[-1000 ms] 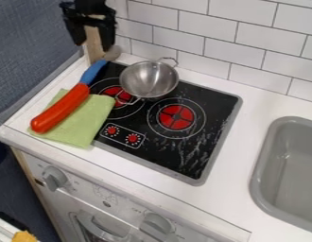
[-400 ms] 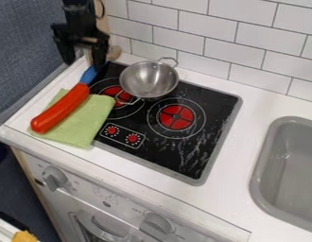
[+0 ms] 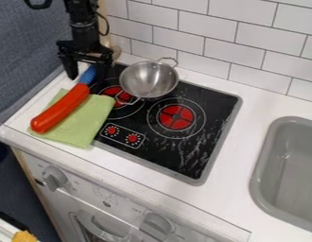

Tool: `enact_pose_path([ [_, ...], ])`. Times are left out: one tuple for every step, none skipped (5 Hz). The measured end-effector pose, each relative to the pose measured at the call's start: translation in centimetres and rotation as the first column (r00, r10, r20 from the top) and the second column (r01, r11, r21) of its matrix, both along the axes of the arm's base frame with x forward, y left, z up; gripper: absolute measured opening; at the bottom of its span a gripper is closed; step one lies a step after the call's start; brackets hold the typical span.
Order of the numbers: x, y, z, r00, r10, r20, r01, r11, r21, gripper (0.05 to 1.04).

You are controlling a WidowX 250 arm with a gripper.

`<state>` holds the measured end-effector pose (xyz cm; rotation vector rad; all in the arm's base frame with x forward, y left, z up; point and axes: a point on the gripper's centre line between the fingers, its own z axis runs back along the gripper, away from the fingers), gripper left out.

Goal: Move the blue spoon from the upper left to the lower right of the stove.

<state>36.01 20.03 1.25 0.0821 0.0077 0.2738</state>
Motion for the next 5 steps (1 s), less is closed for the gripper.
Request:
enact_pose_path([
  [0.1, -0.2, -0.1, 1.0, -0.012, 0.005, 0.012, 1.0, -0.017, 0.698],
  [0.0, -0.3, -0.1, 1.0, -0.021, 0.019, 0.022, 1.0, -0.022, 0.456],
  [-0.7, -0.2, 0.3, 0.999, -0.015, 0.049, 0.016, 0.999, -0.037, 0.442],
  [-1.0, -0.6, 3.6, 0.992, -0.017, 0.127, 0.023, 0.999, -0.046, 0.442],
  [-0.4, -3.2, 9.2, 0.958, -0.091, 0.272, 0.109, 0.993, -0.052, 0.442],
])
